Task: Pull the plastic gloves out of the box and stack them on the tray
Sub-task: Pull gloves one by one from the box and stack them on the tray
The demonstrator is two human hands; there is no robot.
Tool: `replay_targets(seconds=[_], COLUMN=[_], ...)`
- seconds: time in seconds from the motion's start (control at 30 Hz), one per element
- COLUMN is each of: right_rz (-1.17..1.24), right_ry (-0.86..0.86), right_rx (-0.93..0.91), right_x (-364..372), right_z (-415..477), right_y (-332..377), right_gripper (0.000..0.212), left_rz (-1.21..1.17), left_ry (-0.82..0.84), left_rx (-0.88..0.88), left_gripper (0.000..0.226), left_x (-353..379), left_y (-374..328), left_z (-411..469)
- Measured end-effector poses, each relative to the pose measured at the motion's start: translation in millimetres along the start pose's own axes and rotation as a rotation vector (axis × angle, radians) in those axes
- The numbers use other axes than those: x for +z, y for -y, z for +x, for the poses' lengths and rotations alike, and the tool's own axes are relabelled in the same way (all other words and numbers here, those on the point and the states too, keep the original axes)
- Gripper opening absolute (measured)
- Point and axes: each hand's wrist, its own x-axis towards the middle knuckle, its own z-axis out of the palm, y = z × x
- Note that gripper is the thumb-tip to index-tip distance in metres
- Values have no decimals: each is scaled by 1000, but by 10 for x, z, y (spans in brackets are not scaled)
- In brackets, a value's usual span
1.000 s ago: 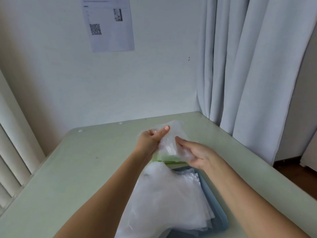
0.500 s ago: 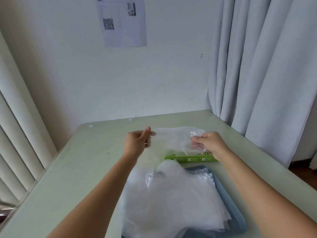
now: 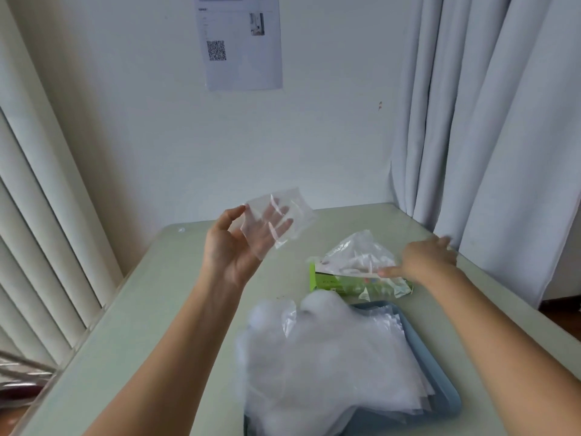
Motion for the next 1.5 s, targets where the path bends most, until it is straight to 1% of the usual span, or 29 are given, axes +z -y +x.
replay_targets(seconds=[0.03,0.07,0.1,0.13,0.17,0.2,0.23,0.27,0.33,0.4,0.43,0.5,0.57,0.63,0.7,0.83,0.87,0.93,0.97,1.03,1.07,1.13,1.17,1.23,1.3,1.33,1.37,1.43,1.5], right_rz=[11,164,453,794,1123,1393,1610,1793,2072,2223,2240,2213,2172,2132,2032,1777,1708,1566,1516,1462,1447,1422,1412,1417,1445,1459,1460,1386,1340], right_ry=[-90,-161,-139,9,253,475,615,689,686,609,584,561,591,684,767,857,884,912,944,957,947,924,911,828,787,800,796,774,808], right_rx=[-50,-167,-302,-410,-485,-508,-486,-441,-346,-352,-376,-435,-559,-681,-772,-906,-919,-936,-936,-967,-983,-988,-996,-978,-905,-871,-822,-746,-688], right_x=[-71,-118,-151,-174,-159,-124,-101,-88,-76,-68,-55,17,85,113,99,14,-16,-59,-96,-199,-269,-417,-495,-593,-616,-571,-533,-387,-223], right_z=[-87,-182,-293,-443,-615,-768,-858,-932,-1007,-1031,-1038,-1040,-1055,-1057,-1070,-1056,-1051,-1056,-1064,-1113,-1116,-1114,-1124,-1136,-1140,-1113,-1118,-1077,-1077], right_y=[-6,2,28,90,171,236,315,368,420,407,379,266,90,-101,-250,-446,-468,-519,-538,-540,-531,-501,-471,-419,-386,-380,-347,-275,-238], right_gripper=[102,102,104,109,114,112,104,93,56,21,14,22,33,34,27,24,28,50,53,32,37,74,77,39,32,24,17,23,24], left_rz=[-7,-4,1,8,8,2,8,39,141,236,257,230,106,9,-1,122,148,192,222,295,321,294,275,343,530,605,654,699,717], left_ry=[32,47,42,25,4,-16,-43,-69,-100,-110,-100,-47,7,65,147,245,253,244,238,220,204,176,164,140,88,59,32,-19,-74], left_rx=[-20,-33,-39,-42,-45,-48,-47,-43,-34,-46,-74,-145,-194,-234,-318,-472,-488,-508,-516,-507,-489,-415,-363,-243,-127,-68,-7,79,105], left_gripper=[8,8,9,12,14,13,10,7,9,7,12,55,91,107,111,110,111,113,113,114,114,109,105,78,42,34,33,40,49], left_x=[55,97,139,185,212,236,260,277,249,160,97,-70,-212,-306,-327,-236,-210,-180,-167,-90,-21,138,229,388,477,493,480,377,224], left_y=[41,93,154,222,290,368,435,516,664,771,787,732,622,512,457,536,567,613,632,640,626,555,507,428,362,336,307,278,305], left_z=[-29,-57,-80,-107,-127,-153,-181,-230,-329,-473,-540,-643,-725,-780,-822,-860,-857,-836,-816,-782,-764,-704,-665,-608,-579,-597,-620,-688,-763])
